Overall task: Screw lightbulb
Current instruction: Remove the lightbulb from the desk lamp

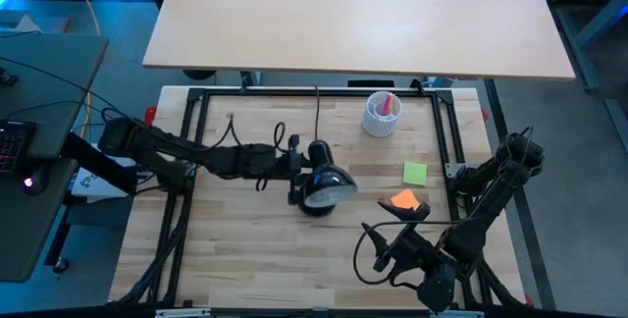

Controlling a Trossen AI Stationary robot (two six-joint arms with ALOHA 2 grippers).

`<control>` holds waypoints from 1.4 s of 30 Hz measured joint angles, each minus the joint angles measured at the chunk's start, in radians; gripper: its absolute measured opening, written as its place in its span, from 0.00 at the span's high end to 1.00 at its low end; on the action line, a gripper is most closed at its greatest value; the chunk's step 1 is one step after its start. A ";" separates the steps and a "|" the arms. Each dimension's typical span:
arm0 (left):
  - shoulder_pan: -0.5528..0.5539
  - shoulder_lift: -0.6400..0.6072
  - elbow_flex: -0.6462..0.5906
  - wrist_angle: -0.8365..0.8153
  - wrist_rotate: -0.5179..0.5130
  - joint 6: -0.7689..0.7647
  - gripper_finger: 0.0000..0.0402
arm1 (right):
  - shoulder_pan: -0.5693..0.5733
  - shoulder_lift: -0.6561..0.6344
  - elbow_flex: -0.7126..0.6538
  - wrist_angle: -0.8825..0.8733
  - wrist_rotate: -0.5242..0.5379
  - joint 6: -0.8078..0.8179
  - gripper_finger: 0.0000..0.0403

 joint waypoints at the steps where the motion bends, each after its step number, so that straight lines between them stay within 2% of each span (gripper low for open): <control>1: 0.010 0.000 -0.008 0.010 0.026 -0.015 0.86 | 0.000 0.000 0.000 0.000 -0.004 0.011 0.26; 6: 0.031 0.000 -0.047 0.070 0.064 -0.063 0.85 | -0.010 0.000 0.000 0.000 -0.058 0.060 0.26; 11: 0.026 -0.002 -0.054 0.069 0.063 -0.058 0.85 | -0.054 -0.001 0.000 0.046 -0.167 0.062 0.26; 14: 0.025 -0.002 -0.054 0.067 0.060 -0.042 0.85 | -0.071 -0.001 0.000 0.152 -0.169 -0.002 0.26; 19: 0.027 -0.002 -0.054 0.061 -0.002 0.001 0.85 | -0.074 -0.001 0.000 0.311 -0.176 -0.075 0.26; 23: 0.029 -0.002 -0.054 0.062 -0.008 0.020 0.86 | -0.074 -0.001 0.000 0.315 -0.177 0.029 0.26; 30: 0.036 -0.002 -0.055 0.064 -0.009 0.026 0.86 | -0.109 0.001 0.000 0.314 -0.116 0.157 0.26; 34: 0.035 -0.002 -0.055 0.059 -0.019 0.015 0.86 | -0.155 0.002 0.000 0.307 -0.192 0.121 0.26; 38: 0.027 -0.002 -0.055 0.054 -0.057 -0.003 0.86 | -0.200 0.002 0.000 0.307 -0.222 0.108 0.26; 42: 0.026 -0.001 -0.055 0.054 -0.080 -0.007 0.86 | -0.220 0.002 0.000 0.307 -0.379 0.102 0.26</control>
